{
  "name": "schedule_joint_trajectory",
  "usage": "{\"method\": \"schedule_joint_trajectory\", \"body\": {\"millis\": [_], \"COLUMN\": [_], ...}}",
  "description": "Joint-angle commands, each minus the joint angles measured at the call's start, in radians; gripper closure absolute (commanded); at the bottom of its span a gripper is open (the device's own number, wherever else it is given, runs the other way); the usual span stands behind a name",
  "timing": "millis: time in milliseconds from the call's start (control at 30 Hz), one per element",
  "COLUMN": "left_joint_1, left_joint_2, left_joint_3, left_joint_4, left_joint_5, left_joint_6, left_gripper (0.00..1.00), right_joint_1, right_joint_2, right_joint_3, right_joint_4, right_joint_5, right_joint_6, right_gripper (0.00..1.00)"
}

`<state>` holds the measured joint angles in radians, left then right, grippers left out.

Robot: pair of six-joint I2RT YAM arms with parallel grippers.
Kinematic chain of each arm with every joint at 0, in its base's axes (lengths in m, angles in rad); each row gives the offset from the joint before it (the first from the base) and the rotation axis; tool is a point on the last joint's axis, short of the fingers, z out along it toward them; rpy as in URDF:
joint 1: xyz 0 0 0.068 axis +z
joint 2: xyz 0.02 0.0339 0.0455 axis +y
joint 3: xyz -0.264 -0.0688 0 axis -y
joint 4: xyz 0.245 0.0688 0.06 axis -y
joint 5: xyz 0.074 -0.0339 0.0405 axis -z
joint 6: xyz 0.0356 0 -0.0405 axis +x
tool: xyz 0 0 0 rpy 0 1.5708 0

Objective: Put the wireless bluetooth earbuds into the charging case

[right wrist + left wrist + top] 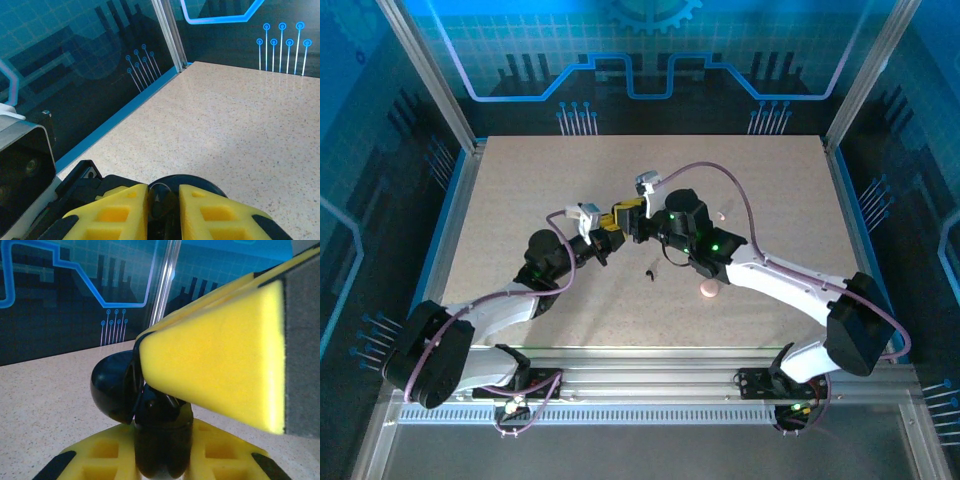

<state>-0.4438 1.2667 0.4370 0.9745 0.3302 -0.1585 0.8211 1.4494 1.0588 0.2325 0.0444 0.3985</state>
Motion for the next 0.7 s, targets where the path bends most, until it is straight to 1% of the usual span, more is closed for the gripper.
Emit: {"method": "schedule_joint_trajectory", "body": {"millis": [0, 233, 667], "left_joint_1": [-0.004, -0.005, -0.006], "left_joint_2": [0.008, -0.002, -0.043], "left_joint_3": [0.052, 0.051, 0.052], "left_joint_4": [0.094, 0.083, 0.021], "left_joint_5": [-0.036, -0.045, -0.053], "left_joint_6": [-0.009, 0.007, 0.05], "left_gripper": [0.92, 0.92, 0.92], "right_joint_1": [0.02, 0.027, 0.03], "right_joint_2": [-0.019, -0.022, -0.017], "right_joint_3": [-0.029, -0.035, -0.037], "right_joint_4": [-0.051, -0.062, -0.047], "right_joint_5": [0.027, 0.039, 0.036], "right_joint_6": [-0.025, -0.016, 0.002], "right_gripper": [0.77, 0.77, 0.74]}}
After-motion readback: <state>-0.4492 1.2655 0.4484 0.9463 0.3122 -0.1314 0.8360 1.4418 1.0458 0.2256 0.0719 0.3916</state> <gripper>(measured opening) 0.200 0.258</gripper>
